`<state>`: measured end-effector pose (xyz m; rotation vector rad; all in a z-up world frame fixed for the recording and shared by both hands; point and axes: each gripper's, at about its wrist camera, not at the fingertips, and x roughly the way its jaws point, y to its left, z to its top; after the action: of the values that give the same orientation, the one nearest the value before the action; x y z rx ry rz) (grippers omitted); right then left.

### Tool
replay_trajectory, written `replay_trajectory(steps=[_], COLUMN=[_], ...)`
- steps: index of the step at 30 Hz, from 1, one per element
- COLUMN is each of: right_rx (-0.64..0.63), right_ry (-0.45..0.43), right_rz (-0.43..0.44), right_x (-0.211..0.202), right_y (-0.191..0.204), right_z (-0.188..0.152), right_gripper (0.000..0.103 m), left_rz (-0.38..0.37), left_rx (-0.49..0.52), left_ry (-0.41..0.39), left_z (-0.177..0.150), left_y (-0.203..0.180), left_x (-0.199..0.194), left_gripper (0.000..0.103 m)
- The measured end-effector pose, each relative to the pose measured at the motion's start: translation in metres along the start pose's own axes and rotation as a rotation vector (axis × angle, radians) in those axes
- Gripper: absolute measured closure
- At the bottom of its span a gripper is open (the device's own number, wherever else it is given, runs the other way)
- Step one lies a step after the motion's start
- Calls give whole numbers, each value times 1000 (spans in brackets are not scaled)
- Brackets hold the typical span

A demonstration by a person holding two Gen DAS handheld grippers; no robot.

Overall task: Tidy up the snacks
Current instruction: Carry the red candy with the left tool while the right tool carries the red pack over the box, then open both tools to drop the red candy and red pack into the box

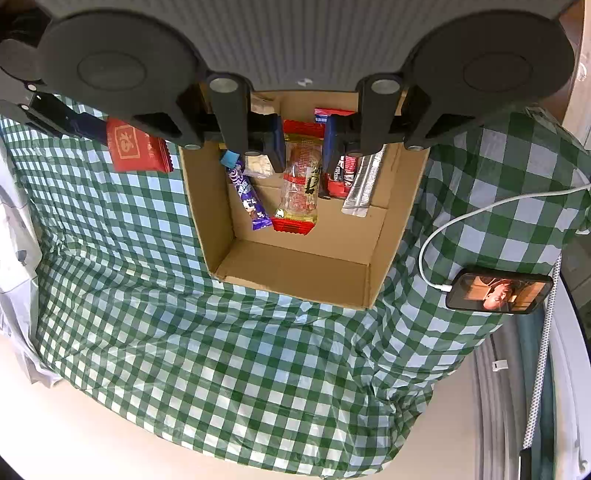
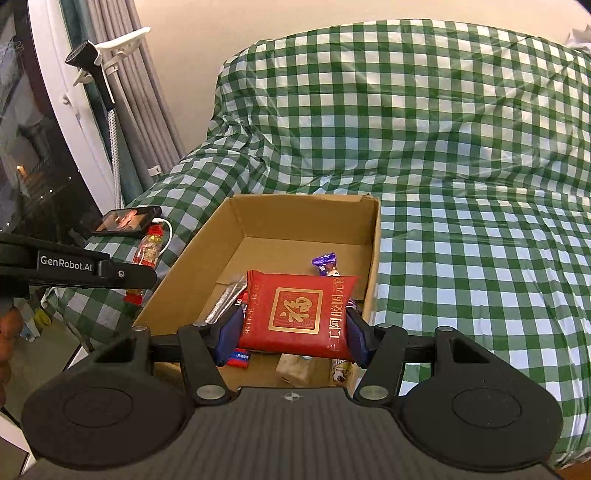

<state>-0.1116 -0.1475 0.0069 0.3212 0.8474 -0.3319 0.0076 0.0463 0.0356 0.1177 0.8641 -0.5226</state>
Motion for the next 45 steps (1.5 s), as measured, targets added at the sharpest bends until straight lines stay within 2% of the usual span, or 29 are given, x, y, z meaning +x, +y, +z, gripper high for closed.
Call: replay_trajectory(steps=[20,33,41,42,43,44,45], right_rx=[-27,-18,-12,-11,-7,0,9], right_ry=[56,105,124,126,127,125,123], right_rz=[-16,-26,-43,-45,-47,-56,-64], right_x=[54,93,114,117,119,120,121], right_y=[3,-4,-5,-5,-5,-6,-7], right_z=[12,16,20,20,21,22,23], right_gripper=[43,43,42,39,36,31,21], left_rz=[56,79,101,109,122,140,174], left_rx=[25,42,60,61,64,69,68], left_ry=[58,143,168,168,169,168,161], left_z=[19,21,26,26,27,27,28], left_y=[10,16,18,18,19,20,21], left_x=[48,93,118,121,123,123,122], left_gripper=[80,80,79,76,53,15,1])
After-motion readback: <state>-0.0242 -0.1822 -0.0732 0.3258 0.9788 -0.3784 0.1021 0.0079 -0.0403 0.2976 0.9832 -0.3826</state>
